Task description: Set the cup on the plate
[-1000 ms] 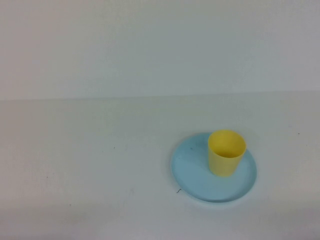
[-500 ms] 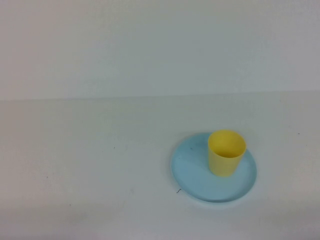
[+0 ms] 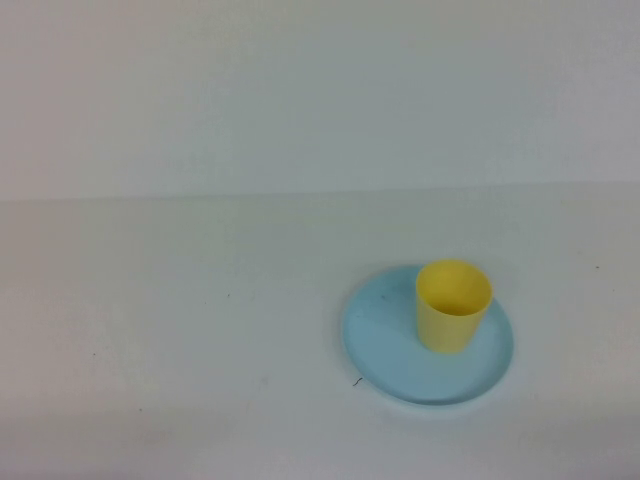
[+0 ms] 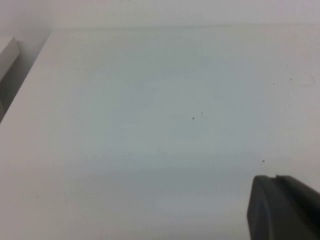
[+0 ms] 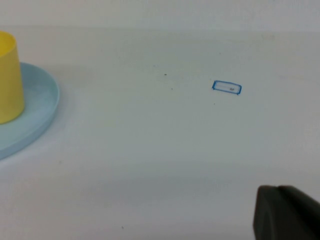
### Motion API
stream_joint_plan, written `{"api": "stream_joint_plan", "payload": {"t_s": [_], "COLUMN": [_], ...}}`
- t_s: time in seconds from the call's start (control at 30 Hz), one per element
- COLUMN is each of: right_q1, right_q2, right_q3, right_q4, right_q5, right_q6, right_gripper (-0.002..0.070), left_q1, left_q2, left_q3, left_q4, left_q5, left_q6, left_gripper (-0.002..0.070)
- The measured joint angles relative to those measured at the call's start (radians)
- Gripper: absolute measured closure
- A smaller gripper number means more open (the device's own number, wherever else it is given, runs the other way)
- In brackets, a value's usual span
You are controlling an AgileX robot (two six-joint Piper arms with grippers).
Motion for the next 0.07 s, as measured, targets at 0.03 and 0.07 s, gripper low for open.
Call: {"api": "stream_joint_plan", "payload": {"t_s": [0.03, 0.07], "right_q1": [0.000, 0.000], "right_q2": [0.000, 0.000], "right_q3": [0.000, 0.000], "right_q4": [0.000, 0.000], "right_q5": [0.000, 0.000], "right_q6": [0.000, 0.000], "right_gripper": [0.0675, 0.0675], "left_q1": [0.000, 0.000], "left_q2": [0.000, 0.000], "left_q3": [0.000, 0.000], "left_q4": [0.000, 0.000], "left_q5": [0.000, 0.000], "left_q6": [0.000, 0.000], "left_gripper": [0.0675, 0.0675]}}
